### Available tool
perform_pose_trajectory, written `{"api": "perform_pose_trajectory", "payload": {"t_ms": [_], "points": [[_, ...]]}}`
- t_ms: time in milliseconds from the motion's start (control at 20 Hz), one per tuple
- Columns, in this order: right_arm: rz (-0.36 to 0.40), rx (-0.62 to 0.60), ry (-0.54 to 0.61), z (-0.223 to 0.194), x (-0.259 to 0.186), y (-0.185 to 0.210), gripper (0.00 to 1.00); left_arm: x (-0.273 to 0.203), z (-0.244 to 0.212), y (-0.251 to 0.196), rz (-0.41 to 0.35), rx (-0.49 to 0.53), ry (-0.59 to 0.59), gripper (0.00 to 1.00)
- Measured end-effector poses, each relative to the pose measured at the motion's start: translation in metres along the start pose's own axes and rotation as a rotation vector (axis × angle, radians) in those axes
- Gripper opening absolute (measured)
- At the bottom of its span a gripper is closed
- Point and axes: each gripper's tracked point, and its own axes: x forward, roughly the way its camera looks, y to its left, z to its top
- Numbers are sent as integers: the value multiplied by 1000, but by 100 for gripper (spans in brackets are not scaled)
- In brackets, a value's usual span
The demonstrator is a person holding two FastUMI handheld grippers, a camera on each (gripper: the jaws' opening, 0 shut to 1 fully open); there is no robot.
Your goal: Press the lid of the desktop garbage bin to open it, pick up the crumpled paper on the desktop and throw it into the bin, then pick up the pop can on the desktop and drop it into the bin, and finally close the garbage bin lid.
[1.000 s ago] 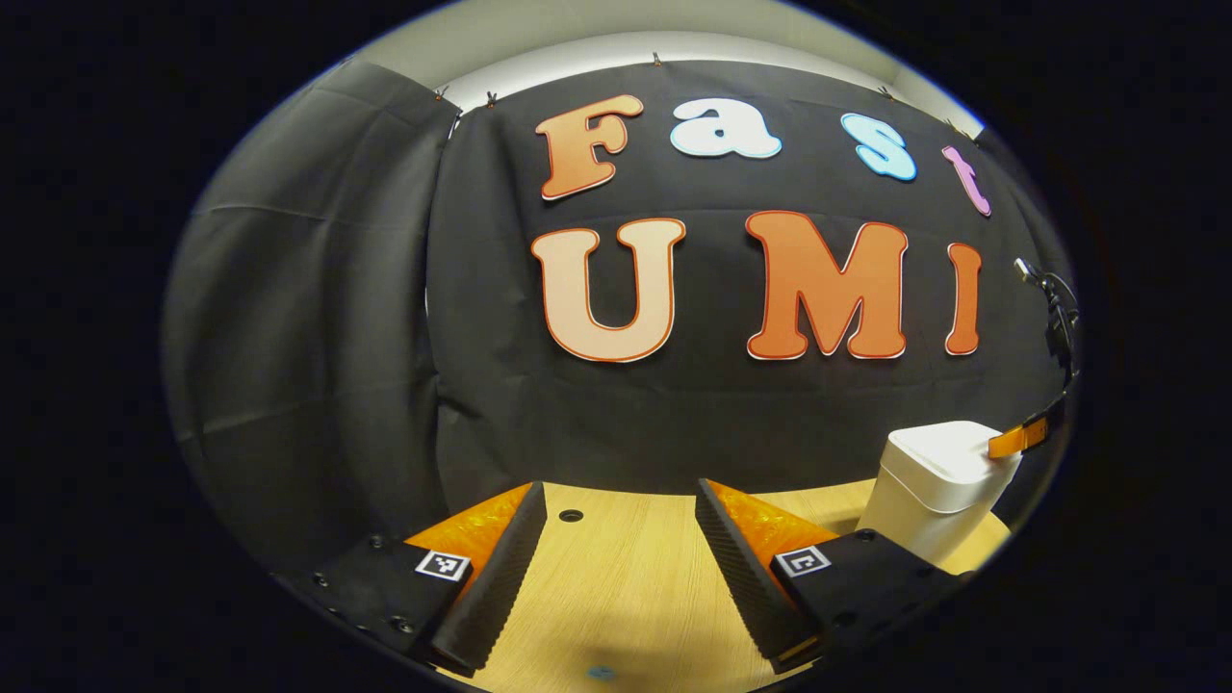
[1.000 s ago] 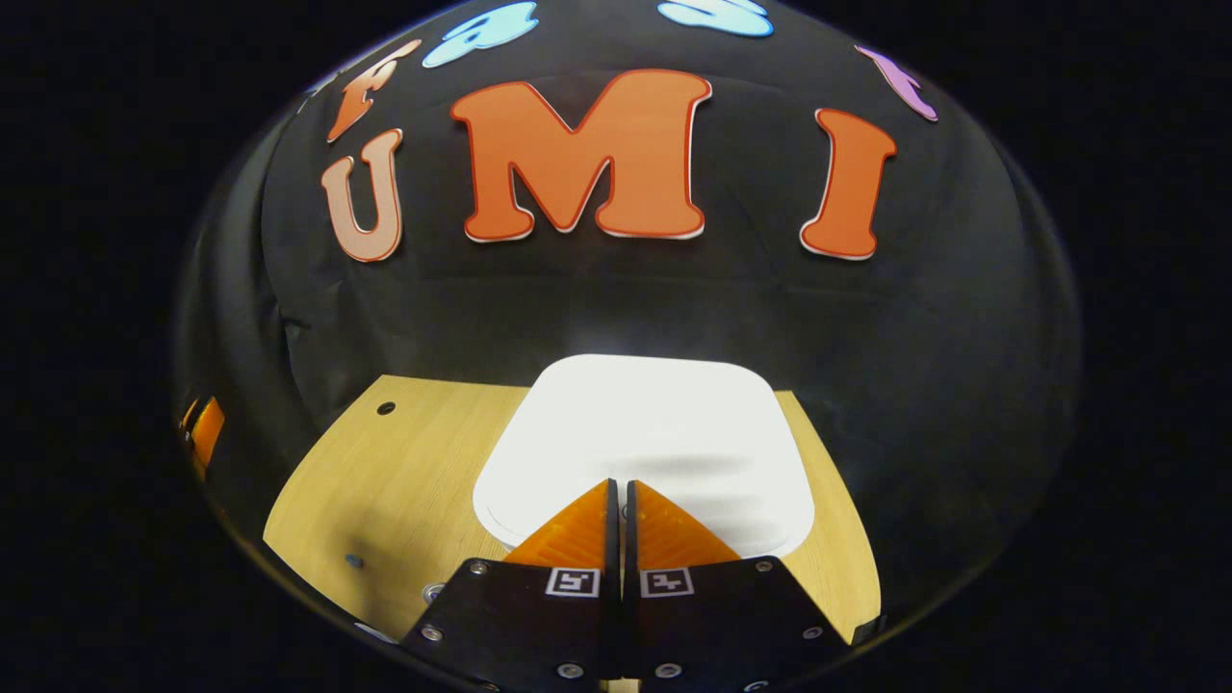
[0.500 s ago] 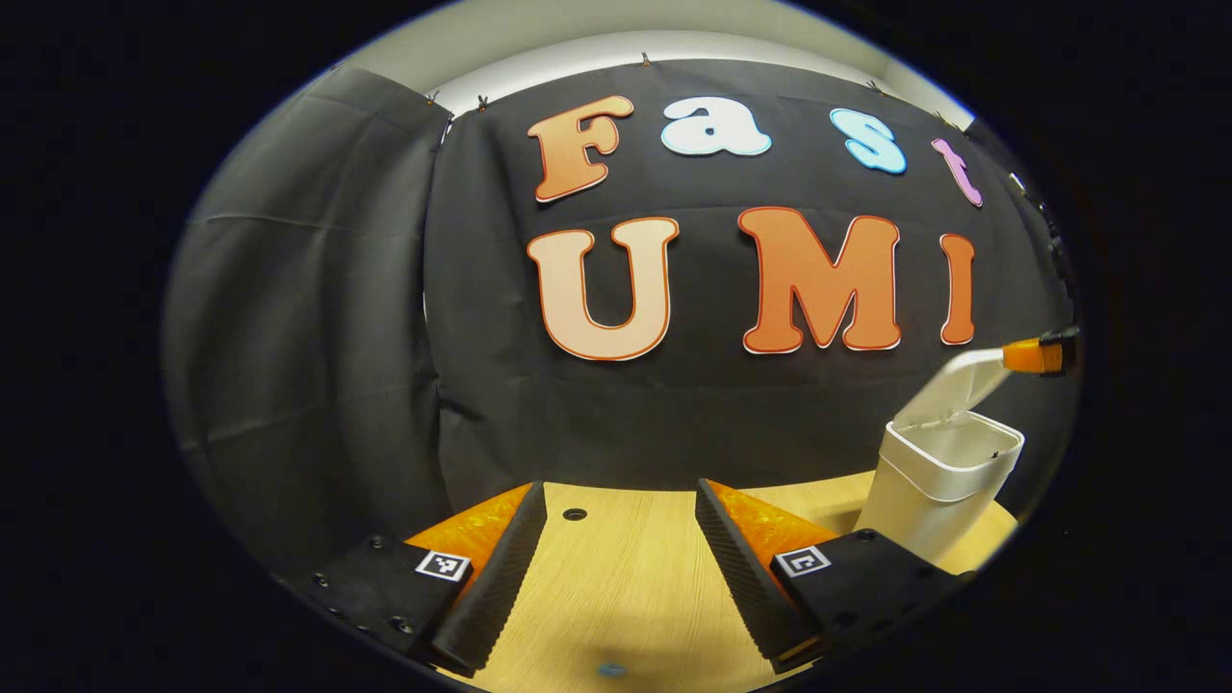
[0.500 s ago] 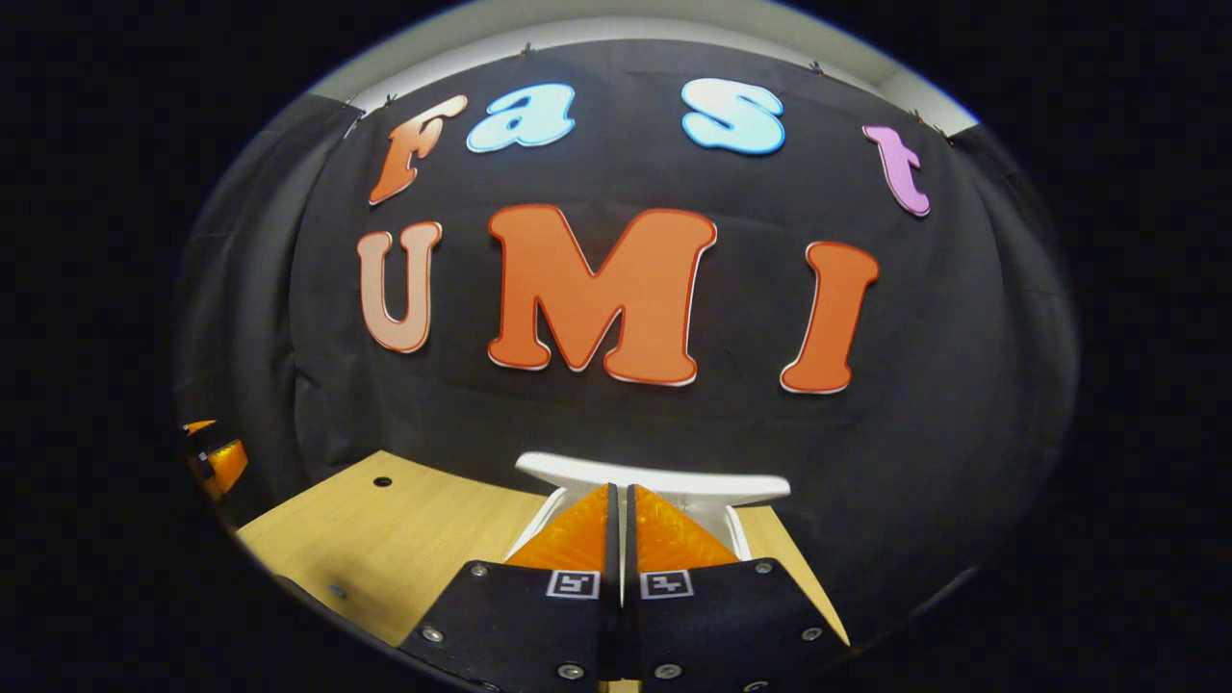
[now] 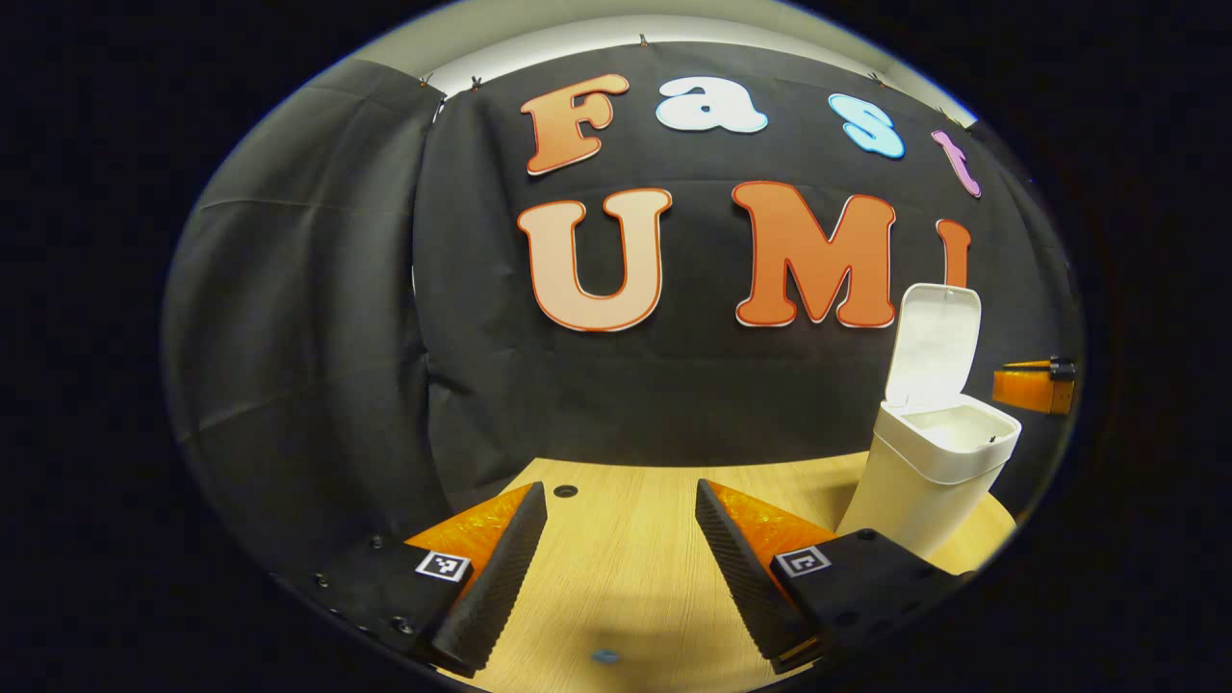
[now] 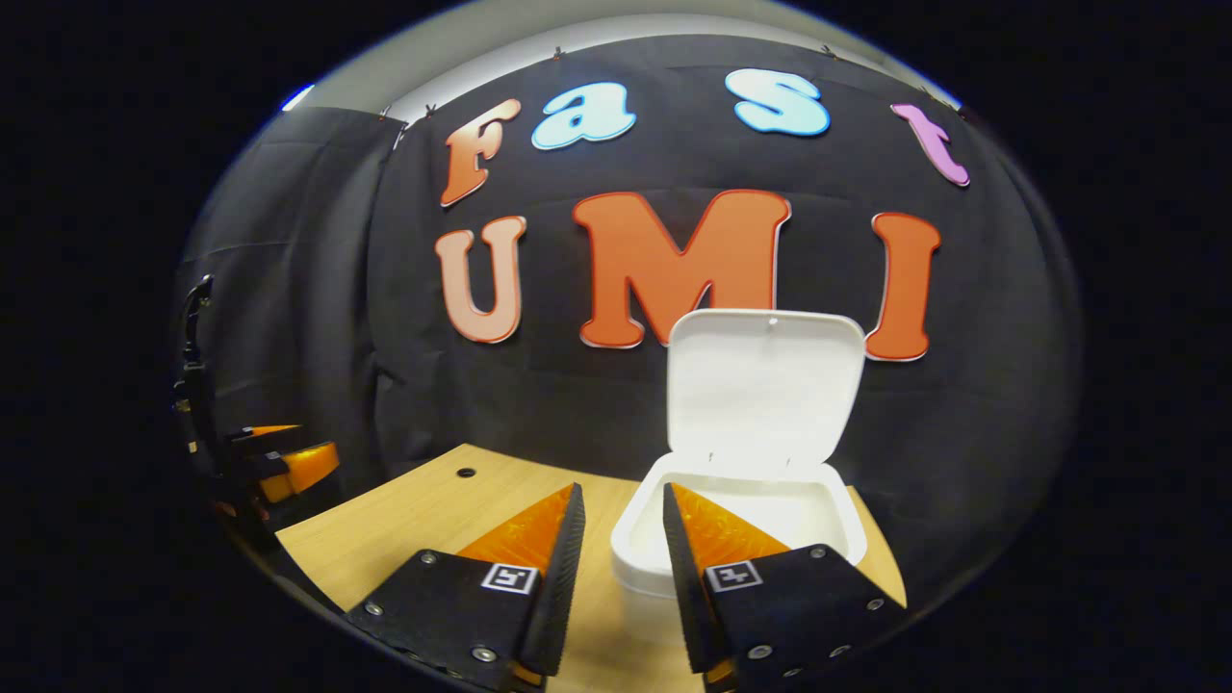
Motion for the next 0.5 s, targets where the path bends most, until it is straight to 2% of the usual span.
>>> {"api": "perform_pose_trajectory", "payload": {"t_ms": [50, 100, 150, 250, 500], "points": [[19, -15, 22, -10, -1, 8, 59, 0, -7, 0, -5, 2, 19, 99], [33, -29, 43, -19, 0, 14, 64, 0, -14, 1, -8, 3, 39, 99], [50, -37, 60, -28, -1, 21, 74, 1, -20, 0, -12, 4, 57, 99], [76, -42, 98, -46, -3, 31, 83, 1, -34, 3, -20, -4, 95, 99], [115, -67, 191, -95, -5, 48, 91, -2, -69, 15, -25, -3, 201, 99]]}}
